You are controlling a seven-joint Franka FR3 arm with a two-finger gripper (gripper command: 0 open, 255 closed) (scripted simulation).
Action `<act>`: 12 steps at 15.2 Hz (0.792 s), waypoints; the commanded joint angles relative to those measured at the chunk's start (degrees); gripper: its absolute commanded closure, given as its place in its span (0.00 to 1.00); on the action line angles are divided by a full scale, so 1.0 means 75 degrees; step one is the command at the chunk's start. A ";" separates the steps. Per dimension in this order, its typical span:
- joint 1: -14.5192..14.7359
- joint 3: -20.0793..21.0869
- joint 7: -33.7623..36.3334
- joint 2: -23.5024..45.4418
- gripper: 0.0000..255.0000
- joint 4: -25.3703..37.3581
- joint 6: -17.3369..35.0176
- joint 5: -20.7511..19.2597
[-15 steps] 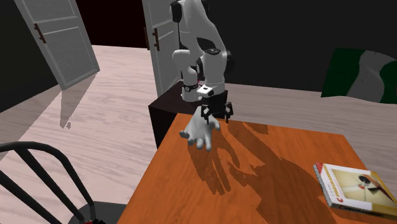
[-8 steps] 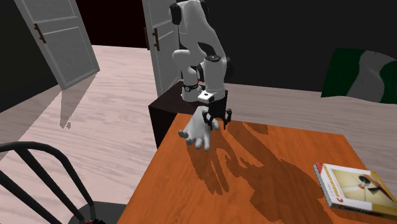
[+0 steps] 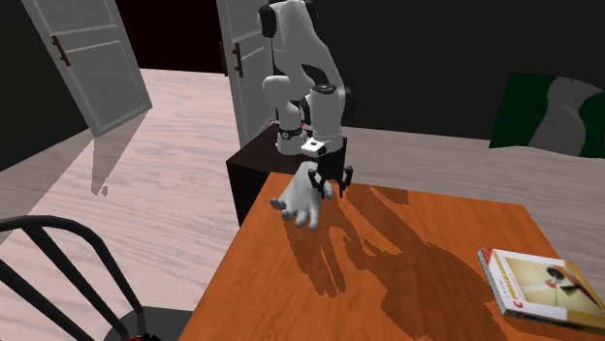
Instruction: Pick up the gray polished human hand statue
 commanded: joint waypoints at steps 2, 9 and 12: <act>-0.0015 0.0011 -0.0007 -0.0061 1.00 -0.0002 -0.0096 0.0049; -0.0102 0.0104 -0.0211 -0.0561 1.00 0.0217 -0.0768 0.0390; -0.0127 0.0123 -0.0281 -0.0754 1.00 0.0336 -0.1062 0.0512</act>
